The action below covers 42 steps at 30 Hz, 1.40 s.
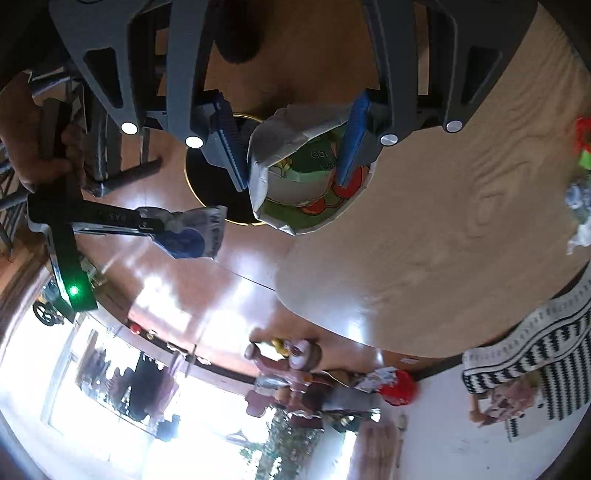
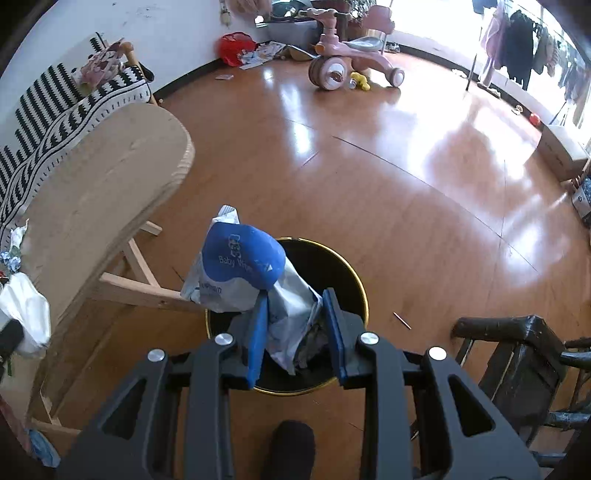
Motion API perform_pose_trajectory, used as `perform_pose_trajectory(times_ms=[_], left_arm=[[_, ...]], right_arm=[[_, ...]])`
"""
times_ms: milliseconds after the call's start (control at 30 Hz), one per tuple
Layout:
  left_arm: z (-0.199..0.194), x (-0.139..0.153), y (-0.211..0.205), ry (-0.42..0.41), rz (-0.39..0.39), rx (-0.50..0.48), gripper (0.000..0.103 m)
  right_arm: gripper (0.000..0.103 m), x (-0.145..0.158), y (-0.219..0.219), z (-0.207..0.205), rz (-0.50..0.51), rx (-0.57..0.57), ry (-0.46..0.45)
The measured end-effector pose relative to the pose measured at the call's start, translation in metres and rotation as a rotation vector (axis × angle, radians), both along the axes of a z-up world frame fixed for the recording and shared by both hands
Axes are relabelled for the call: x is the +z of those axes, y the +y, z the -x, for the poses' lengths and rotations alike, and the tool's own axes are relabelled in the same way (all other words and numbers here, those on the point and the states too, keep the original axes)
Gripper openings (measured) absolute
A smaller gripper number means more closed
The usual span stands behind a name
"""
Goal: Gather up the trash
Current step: 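Carry the wipes packet and white bag over the black bin, then open both grippers over the bin to drop the packet and bag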
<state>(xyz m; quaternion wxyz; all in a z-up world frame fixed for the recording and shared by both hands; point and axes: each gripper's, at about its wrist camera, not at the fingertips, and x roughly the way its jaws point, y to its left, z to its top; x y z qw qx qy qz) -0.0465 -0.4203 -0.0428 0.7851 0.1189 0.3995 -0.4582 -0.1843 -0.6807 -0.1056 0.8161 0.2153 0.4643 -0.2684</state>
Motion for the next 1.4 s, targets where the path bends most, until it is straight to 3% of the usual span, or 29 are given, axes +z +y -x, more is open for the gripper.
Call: perform_pose_trajectory(times_ms=[233,267,300,367,633,967,1067,1133,1400], left_arm=[[0.004,-0.016,-0.023,0.022,-0.017,-0.021,0.048],[0.004,-0.018,-0.027,0.026,-0.019,-0.021,0.048],[0.002,-0.020,-0.028,0.028,-0.021,-0.023,0.048],[0.002,-0.023,-0.030,0.032,-0.026,-0.028,0.048],[0.013,-0.047,-0.065,0.059,-0.059,-0.066,0.048],[0.032,-0.096,-0.143,0.128,-0.077,-0.099,0.051],[0.036,-0.103,-0.160,0.129,-0.087,-0.116,0.059],[0.038,-0.104,-0.167,0.114,-0.093,-0.111,0.076],[0.034,-0.088,-0.154,0.085,-0.080,-0.091,0.081]], right_arm=[[0.032,0.003,-0.002,-0.004,-0.001,-0.005,-0.010],[0.044,0.004,-0.001,-0.004,-0.001,-0.010,-0.013],[0.067,0.005,0.000,-0.004,0.004,-0.015,-0.019],[0.077,0.011,-0.004,-0.001,0.023,-0.028,-0.046],[0.077,0.029,-0.011,0.010,0.001,-0.075,-0.119],[0.077,0.044,-0.023,0.021,-0.026,-0.129,-0.176],[0.078,0.047,-0.026,0.023,-0.032,-0.138,-0.192],[0.080,0.047,-0.027,0.023,-0.043,-0.136,-0.198],[0.081,0.050,-0.022,0.013,-0.045,-0.114,-0.209]])
